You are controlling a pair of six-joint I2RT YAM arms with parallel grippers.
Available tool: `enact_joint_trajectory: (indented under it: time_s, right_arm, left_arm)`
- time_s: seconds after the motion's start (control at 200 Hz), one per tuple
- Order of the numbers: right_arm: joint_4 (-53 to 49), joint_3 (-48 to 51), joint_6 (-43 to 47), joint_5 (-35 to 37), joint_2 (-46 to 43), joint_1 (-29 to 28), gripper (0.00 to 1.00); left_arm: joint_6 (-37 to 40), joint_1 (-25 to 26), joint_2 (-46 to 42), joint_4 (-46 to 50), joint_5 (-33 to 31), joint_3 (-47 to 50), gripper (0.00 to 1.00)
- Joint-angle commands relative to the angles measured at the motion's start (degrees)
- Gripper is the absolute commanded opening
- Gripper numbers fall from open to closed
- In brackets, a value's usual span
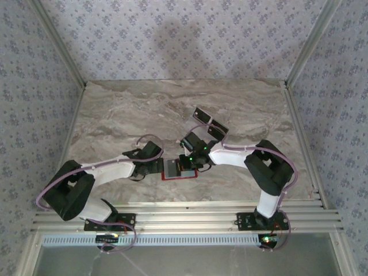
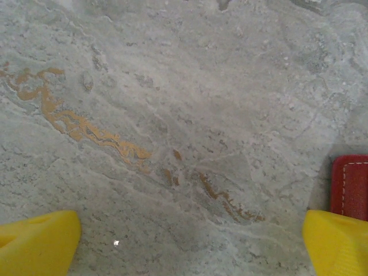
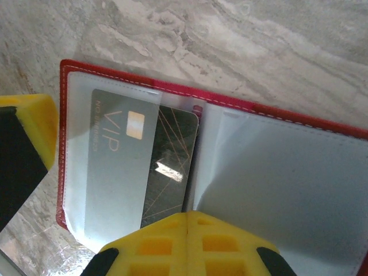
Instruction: Put the credit cards into the card holder
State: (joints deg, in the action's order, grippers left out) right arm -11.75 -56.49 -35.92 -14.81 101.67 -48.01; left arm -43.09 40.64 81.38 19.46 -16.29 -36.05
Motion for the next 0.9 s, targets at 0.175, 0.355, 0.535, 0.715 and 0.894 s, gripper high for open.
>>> enact_joint_trajectory:
  time_s: [0.175, 0.355, 0.535, 0.715, 0.894]
  right_arm:
    - [0.06, -0.63, 0.33, -1.10, 1.68, 0.17, 0.01]
    - [-0.17, -1.92, 0.33, -1.62, 2.61, -0.16, 0.01]
    - [-0.31, -3.13, 0.33, -1.92, 3.45, -0.69, 0.01]
    - [0.02, -3.96, 0.33, -2.33, 4.22, -1.30, 0.01]
    - [0.06, -4.88, -1.09, -2.68, 4.91, -2.42, 0.00]
  left_arm:
    - [-0.75, 0.33, 2.04, 0.95, -0.43, 0.19, 1.00]
    - [-0.89, 0.36, 2.53, 0.50, -0.15, 0.59, 1.00]
    - [-1.21, 0.34, 2.75, -0.20, 0.19, 1.28, 1.00]
    - [-1.45, 0.38, 3.14, -0.84, 0.63, 1.68, 1.00]
    - [-1.58, 0.59, 3.32, -1.09, 0.78, 1.86, 0.99]
